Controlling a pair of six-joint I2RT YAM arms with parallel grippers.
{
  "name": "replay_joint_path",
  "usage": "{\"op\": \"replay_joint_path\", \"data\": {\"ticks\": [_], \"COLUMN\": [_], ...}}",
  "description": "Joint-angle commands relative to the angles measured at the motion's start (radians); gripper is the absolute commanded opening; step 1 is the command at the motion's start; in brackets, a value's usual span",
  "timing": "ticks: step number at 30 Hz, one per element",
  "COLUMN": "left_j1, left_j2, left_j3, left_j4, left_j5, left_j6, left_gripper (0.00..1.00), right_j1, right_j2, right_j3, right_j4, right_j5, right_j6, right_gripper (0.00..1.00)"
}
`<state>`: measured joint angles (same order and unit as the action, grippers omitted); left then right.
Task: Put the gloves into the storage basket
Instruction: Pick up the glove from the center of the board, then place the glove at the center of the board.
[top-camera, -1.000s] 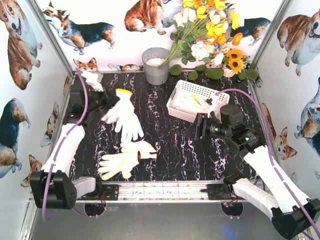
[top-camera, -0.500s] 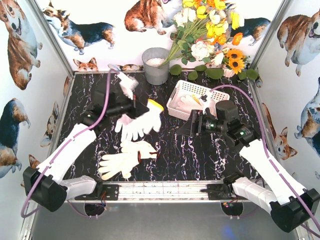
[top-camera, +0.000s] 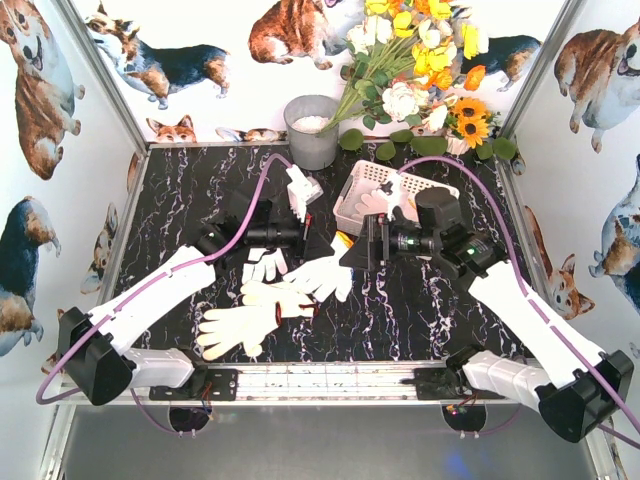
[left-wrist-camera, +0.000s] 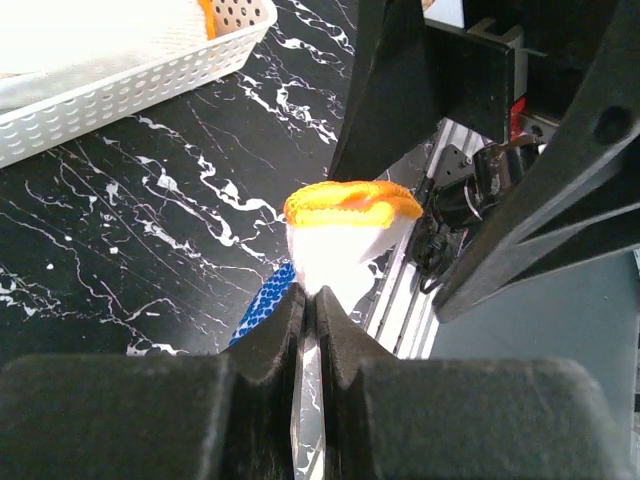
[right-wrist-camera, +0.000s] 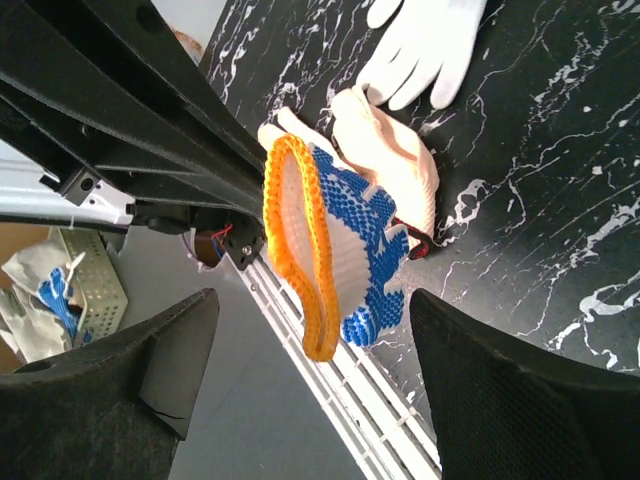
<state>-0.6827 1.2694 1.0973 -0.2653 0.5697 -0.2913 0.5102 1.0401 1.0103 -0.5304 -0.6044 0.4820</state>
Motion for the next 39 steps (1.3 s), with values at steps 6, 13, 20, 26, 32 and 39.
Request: {"op": "replay_joint_path", "data": {"ticks": [6, 13, 20, 26, 32, 39], "left_j1": [-0.008, -0.008, -0.007, 0.007, 0.016, 0.022], "left_j2": [-0.014, -0.032, -0.138, -0.311, -0.378, -0.401], "left_j3": [0.028, 0.005, -0.058, -0.171, -0.225, -0.282], "left_j4": [-0.025, -0.037, -0.055, -0.035, -0.043, -0.066], "left_j5": [0.076, 0.079, -0.162, -0.388, -0.472, -0.56], "left_j6": [0.032, 0.047, 0.04, -0.033, -0.082, -0.157], "left_gripper": [0.0, 0.0, 0.97, 1.0, 1.0, 1.0], "right_j1": [0.02, 0.021, 0.021, 0.02, 0.124, 0.259], "right_j2": [0.056, 0.067, 0.072, 0.072, 0.103, 0.115], "right_j3": [0.032, 0.031, 0.088, 0.169, 0.096, -0.109], "right_j4": [0.116, 0.161, -0.052, -0.166, -0.111, 0.086], "right_j5": [-0.057, -0.079, 0.165, 0.39, 0.553, 0.438], "right_j6": [-0.023, -0.02, -0.212, -0.398, -0.547, -0.406], "right_gripper": [0.5, 0.09, 0.0, 0.0, 0.0, 0.0]}}
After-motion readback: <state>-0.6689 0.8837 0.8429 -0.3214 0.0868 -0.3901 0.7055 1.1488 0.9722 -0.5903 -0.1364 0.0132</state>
